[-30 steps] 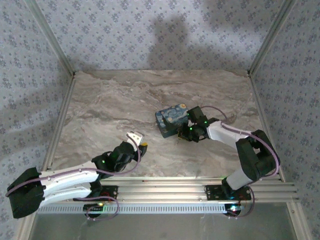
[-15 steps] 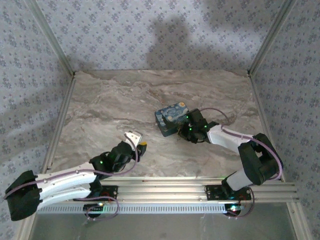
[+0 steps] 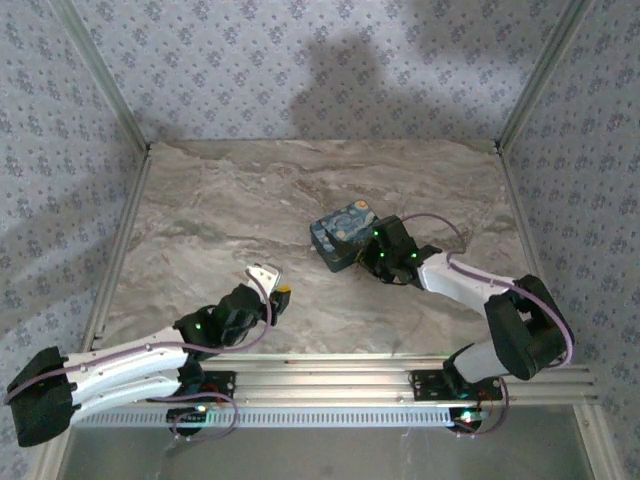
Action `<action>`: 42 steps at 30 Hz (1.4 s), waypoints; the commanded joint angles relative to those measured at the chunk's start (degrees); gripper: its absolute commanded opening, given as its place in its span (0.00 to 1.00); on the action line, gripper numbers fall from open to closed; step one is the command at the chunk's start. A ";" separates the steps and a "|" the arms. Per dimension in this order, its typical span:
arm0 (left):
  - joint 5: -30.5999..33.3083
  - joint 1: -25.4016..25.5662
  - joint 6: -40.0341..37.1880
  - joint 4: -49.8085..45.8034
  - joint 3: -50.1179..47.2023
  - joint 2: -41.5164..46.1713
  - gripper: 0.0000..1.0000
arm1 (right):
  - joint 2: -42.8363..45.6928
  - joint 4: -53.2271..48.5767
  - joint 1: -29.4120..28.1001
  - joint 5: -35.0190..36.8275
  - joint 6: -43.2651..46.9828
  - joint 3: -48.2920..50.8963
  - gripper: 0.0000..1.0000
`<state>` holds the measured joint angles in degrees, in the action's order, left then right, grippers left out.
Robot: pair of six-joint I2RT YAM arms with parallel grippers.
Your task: Unlock the padlock with the key
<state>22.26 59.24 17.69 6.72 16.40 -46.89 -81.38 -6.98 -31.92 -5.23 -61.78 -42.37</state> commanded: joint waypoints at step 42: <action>-21.10 -32.84 1.28 -42.28 31.67 -3.60 0.67 | -0.65 -17.70 -9.22 9.70 20.02 -23.77 0.00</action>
<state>7.35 30.52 17.93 -32.67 45.52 -50.22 -76.40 -22.35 -38.68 3.27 -47.62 -60.10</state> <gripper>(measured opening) 0.667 0.089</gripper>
